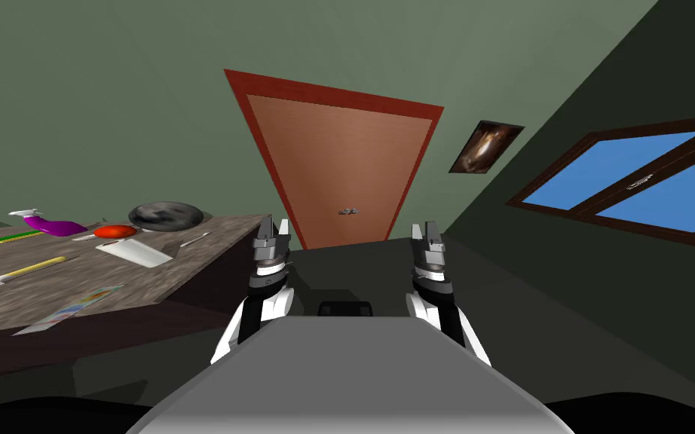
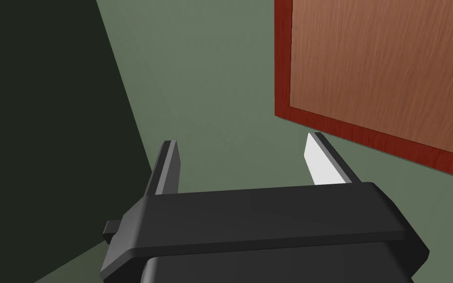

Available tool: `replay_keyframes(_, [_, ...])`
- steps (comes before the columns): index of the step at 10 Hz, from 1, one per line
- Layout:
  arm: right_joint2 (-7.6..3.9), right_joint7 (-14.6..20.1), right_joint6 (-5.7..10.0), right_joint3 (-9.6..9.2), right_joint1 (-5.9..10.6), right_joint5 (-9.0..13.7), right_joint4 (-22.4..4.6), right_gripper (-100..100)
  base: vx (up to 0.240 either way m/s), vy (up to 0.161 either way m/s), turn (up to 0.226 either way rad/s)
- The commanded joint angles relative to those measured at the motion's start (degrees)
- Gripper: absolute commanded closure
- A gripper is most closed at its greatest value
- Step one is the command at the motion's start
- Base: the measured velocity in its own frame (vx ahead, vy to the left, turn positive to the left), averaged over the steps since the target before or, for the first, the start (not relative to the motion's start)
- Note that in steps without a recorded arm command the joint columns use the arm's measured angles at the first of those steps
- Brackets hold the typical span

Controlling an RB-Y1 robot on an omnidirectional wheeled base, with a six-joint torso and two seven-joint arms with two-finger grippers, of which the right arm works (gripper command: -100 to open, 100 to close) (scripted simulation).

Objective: Pull the door open

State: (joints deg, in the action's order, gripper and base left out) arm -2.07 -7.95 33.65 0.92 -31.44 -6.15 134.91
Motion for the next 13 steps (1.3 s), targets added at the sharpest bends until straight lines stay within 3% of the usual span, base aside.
replay_keyframes(1, [-0.41, 0.8, 0.42, 0.26, 0.59, -0.1, -2.2, -100, 0.057, 0.093, 0.013])
replay_keyframes(7, [-1.72, 3.6, 1.97, 1.21, 2.76, -0.7, -10.2, -100, 0.162, 0.003, 0.038])
replay_keyframes(13, [-2.87, 6.3, 3.5, 2.15, 4.89, -1.2, -18.1, -100, 0.098, 0.017, 0.03])
